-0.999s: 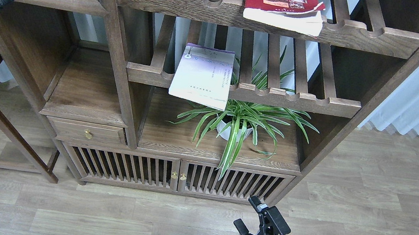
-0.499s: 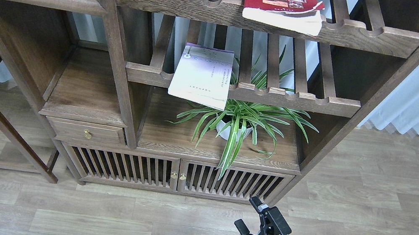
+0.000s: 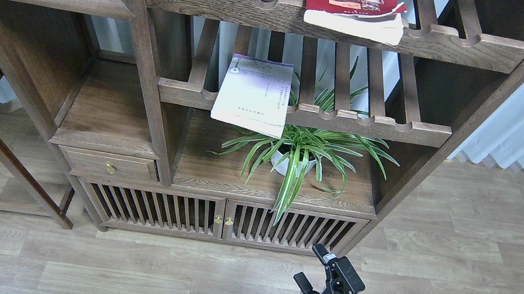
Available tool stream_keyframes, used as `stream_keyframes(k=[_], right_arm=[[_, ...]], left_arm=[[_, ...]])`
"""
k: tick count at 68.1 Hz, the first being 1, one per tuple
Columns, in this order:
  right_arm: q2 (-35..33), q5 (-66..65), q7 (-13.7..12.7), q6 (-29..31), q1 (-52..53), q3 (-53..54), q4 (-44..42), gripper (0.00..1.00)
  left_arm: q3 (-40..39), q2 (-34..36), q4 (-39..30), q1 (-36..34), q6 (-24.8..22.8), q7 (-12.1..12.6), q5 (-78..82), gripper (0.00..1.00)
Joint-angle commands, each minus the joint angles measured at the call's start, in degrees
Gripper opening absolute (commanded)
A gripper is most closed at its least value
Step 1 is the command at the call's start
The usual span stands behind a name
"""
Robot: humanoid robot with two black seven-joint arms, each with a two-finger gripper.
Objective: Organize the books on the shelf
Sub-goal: 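Insert the maroon book upright on the high shelf and withdraw left gripper, then raise the right gripper to the red book on the top shelf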
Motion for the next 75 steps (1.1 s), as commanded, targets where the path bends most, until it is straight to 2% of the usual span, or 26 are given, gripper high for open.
stream_keyframes(k=[1, 16, 29, 37, 44, 61, 67, 72, 75], right_arm=[[-0.2, 0.0, 0.1, 0.0, 1.0, 0.0, 0.0, 1.00], [-0.3, -0.2, 0.4, 0.0, 3.1, 0.0, 0.0, 1.00], [-0.8, -0.2, 0.4, 0.0, 4.1, 0.1, 1.1, 1.00], [-2.1, -0.3, 0.4, 0.0, 5.0, 0.8, 2.5, 1.00], [-2.9, -0.4, 0.4, 0.0, 5.8, 2.6, 3.9, 1.00], [-7.0, -0.8, 0.4, 0.0, 8.6, 9.3, 10.9, 1.00], [-8.3, -0.9, 0.4, 0.0, 10.8, 10.9, 11.9, 1.00], [-8.6, -0.9, 0.4, 0.0, 12.2, 12.0, 11.9, 1.00], [-8.6, -0.9, 0.4, 0.0, 13.1, 12.3, 12.0, 1.00]], left_arm=[[-4.8, 2.9, -7.1, 6.9, 0.6, -0.1, 0.0, 0.70], [-13.6, 3.8, -16.5, 19.8, 0.3, -0.5, 0.0, 0.72], [-17.8, 3.4, -24.0, 29.4, -0.2, -0.5, 0.1, 0.76], [-20.8, 0.0, -27.7, 35.7, -1.2, 0.1, 0.4, 0.78], [-20.8, -1.7, -28.7, 37.9, -2.4, 0.4, 0.4, 0.79], [-20.1, -11.2, -28.2, 39.2, -5.9, 0.8, 0.4, 0.81], [-20.1, -13.5, -27.9, 39.6, -6.3, 1.0, 0.4, 0.87], [-20.0, -17.4, -27.9, 40.5, -7.1, 2.1, 1.2, 0.97], [-20.1, -19.9, -27.9, 41.4, -7.4, 2.5, 2.5, 0.98]])
